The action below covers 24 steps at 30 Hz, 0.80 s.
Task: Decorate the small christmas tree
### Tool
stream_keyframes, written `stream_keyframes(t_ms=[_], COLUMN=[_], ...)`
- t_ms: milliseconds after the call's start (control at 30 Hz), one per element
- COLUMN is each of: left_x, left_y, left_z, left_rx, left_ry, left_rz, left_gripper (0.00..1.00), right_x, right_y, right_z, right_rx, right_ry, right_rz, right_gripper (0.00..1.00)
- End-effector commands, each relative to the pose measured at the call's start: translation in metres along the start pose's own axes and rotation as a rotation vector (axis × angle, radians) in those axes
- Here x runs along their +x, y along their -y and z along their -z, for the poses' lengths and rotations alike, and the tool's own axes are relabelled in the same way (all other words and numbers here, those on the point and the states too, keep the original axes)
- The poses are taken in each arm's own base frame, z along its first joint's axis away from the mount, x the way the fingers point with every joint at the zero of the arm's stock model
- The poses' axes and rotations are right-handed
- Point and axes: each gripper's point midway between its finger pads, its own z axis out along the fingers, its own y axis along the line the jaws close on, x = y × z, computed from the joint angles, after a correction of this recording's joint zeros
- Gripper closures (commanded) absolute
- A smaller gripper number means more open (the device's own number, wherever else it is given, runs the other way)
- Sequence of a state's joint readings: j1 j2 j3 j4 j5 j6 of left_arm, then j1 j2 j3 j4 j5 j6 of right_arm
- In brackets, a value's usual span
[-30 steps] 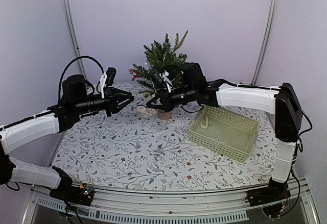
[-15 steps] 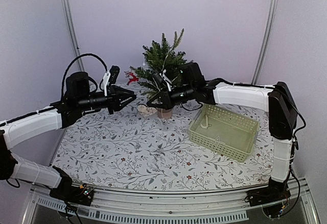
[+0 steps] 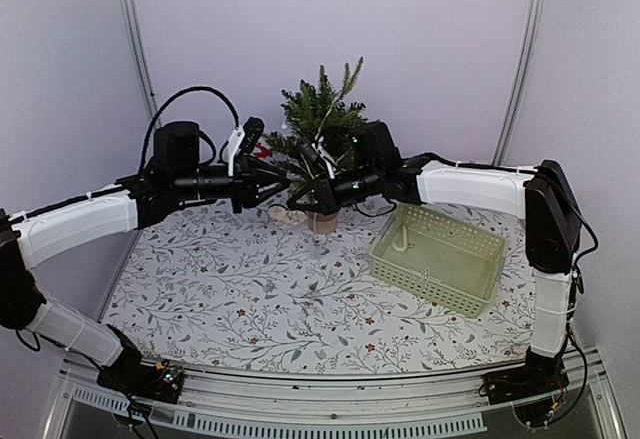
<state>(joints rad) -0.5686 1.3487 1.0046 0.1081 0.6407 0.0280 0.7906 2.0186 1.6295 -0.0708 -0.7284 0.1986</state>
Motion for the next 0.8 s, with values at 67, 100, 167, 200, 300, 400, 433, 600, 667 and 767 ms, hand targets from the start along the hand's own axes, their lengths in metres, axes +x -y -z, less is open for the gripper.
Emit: stream_keyframes(t_ms=[67, 100, 167, 200, 300, 400, 433, 600, 667, 767], left_x=[0.009, 0.01, 0.013, 0.015, 0.017, 0.019, 0.02, 0.025, 0.024, 0.024], left_y=[-0.003, -0.004, -0.005, -0.007, -0.011, -0.015, -0.017, -0.024, -0.027, -0.033], left_z=[-0.015, -0.017, -0.019, -0.02, -0.024, -0.028, -0.03, -0.035, -0.034, -0.031], left_rx=[-0.002, -0.003, -0.004, -0.007, -0.019, -0.025, -0.029, -0.05, -0.064, -0.095], left_ry=[-0.058, -0.064, -0.074, -0.077, -0.084, -0.094, -0.098, -0.121, -0.121, -0.121], left_rz=[0.009, 0.014, 0.02, 0.022, 0.035, 0.044, 0.047, 0.061, 0.058, 0.058], left_gripper=[0.73, 0.73, 0.73, 0.74, 0.76, 0.78, 0.8, 0.92, 1.0, 1.0], right_x=[-0.009, -0.01, -0.01, -0.01, -0.011, -0.011, -0.01, -0.012, -0.012, -0.012], right_y=[0.002, 0.002, 0.002, 0.002, 0.002, 0.002, 0.001, 0.002, 0.002, 0.004], right_z=[0.002, 0.002, 0.002, 0.003, 0.003, 0.003, 0.003, 0.005, 0.005, 0.007], right_rx=[0.008, 0.01, 0.009, 0.011, 0.013, 0.015, 0.014, 0.019, 0.021, 0.032], right_ry=[0.013, 0.015, 0.014, 0.015, 0.016, 0.016, 0.016, 0.019, 0.019, 0.02], right_rz=[0.002, 0.002, 0.003, 0.001, 0.002, 0.007, 0.008, 0.01, 0.011, 0.008], right_gripper=[1.0, 1.0, 1.0, 1.0, 1.0, 1.0, 1.0, 1.0, 1.0, 1.0])
